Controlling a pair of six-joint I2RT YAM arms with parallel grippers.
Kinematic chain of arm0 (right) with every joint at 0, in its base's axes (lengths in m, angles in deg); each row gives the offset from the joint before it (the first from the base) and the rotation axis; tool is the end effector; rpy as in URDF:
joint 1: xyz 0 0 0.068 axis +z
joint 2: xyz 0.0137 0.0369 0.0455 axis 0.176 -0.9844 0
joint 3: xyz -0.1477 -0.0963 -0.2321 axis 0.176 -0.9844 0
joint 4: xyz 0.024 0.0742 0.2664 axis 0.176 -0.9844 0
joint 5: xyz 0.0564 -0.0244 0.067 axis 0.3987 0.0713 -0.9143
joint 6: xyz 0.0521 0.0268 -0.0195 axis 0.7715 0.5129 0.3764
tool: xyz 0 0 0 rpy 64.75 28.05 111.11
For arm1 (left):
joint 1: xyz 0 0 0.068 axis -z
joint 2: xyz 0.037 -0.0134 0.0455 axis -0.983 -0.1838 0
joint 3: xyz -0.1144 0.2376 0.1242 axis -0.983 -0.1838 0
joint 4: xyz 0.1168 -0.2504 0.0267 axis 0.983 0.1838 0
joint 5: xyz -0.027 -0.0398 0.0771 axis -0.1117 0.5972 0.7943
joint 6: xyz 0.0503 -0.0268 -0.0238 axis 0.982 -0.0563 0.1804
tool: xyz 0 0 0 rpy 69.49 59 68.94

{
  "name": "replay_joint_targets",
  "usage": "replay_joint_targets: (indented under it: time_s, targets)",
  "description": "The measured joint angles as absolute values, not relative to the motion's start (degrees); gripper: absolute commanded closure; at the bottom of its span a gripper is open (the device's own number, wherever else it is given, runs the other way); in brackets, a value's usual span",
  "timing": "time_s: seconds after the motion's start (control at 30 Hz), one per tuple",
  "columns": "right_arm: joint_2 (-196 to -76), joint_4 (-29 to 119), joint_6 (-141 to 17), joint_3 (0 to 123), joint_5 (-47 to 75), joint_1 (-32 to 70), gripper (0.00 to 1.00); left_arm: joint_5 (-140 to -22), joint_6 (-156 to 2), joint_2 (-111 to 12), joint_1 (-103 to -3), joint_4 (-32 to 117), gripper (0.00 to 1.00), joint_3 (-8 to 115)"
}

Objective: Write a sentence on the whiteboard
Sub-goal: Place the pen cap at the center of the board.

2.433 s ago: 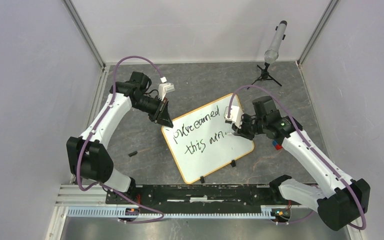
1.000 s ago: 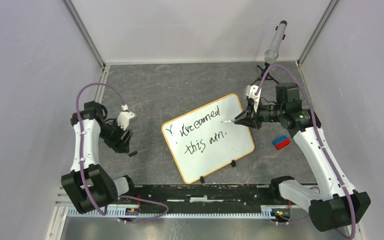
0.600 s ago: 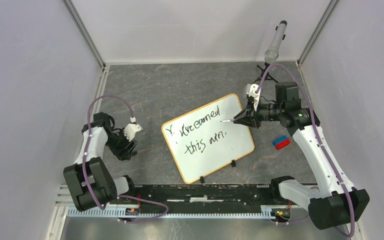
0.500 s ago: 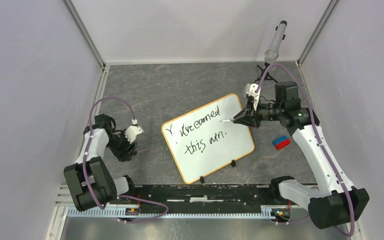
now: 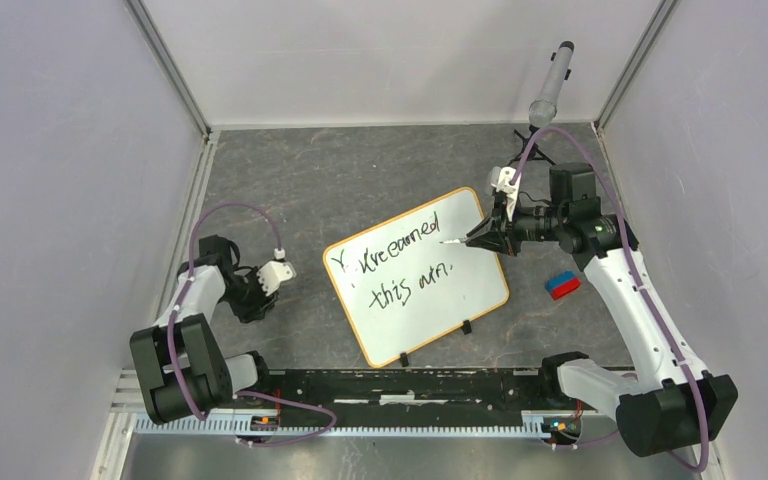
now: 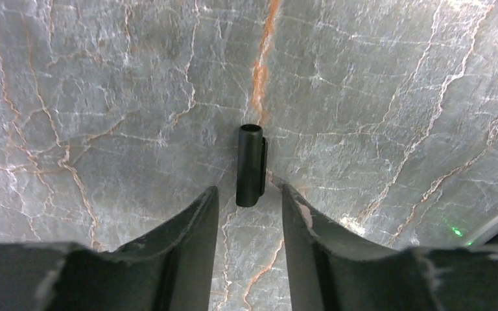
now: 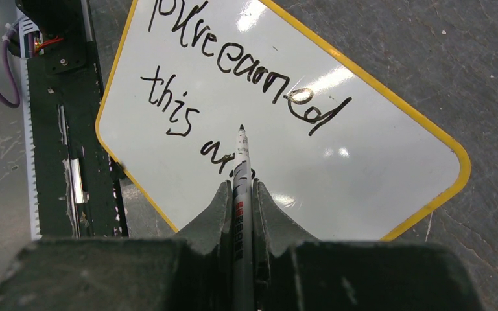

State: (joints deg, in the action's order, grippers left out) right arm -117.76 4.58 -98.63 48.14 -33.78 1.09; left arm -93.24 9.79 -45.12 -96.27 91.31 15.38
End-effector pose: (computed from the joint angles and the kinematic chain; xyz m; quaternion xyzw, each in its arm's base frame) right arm 0.2165 0.0821 0.3576 -0.4629 0.6873 0.3587 0.4298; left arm 0.1836 0.0387 0.1550 0.4883 0.8526 -0.0840 0.1660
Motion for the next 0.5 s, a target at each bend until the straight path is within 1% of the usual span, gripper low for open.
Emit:
replay_joint_targets:
  time_s: [0.03, 0.07, 0.17, 0.23, 0.37, 0.5]
  targets:
    - [-117.78, 4.58, -98.61, 48.14, -33.78, 1.11, 1.0, -93.21, 9.9, -44.85, -96.16, 90.75, 0.63, 15.1]
    - [-117.78, 4.6, -98.59, 48.14, -33.73, 1.09, 1.0, -93.28, 10.03, -44.66, -95.94, 90.59, 0.69, 14.95]
    - [-117.78, 4.89, -98.26, 48.05, -33.6, 1.11, 1.0, -93.61, 10.43, -44.18, -95.31, 90.66, 0.89, 14.62]
    - [-117.78, 5.7, -97.47, 47.72, -33.6, 1.09, 1.0, -93.65, 10.58, -43.81, -94.91, 90.68, 0.97, 14.51]
    - [-117.8, 8.23, -95.2, 46.17, -33.58, 1.09, 1.0, -93.83, 10.56, -42.95, -94.28, 91.58, 0.98, 14.82]
    - [-117.78, 11.9, -91.59, 44.11, -33.67, 1.09, 1.0, -94.29, 10.43, -41.27, -93.78, 96.73, 0.98, 17.83]
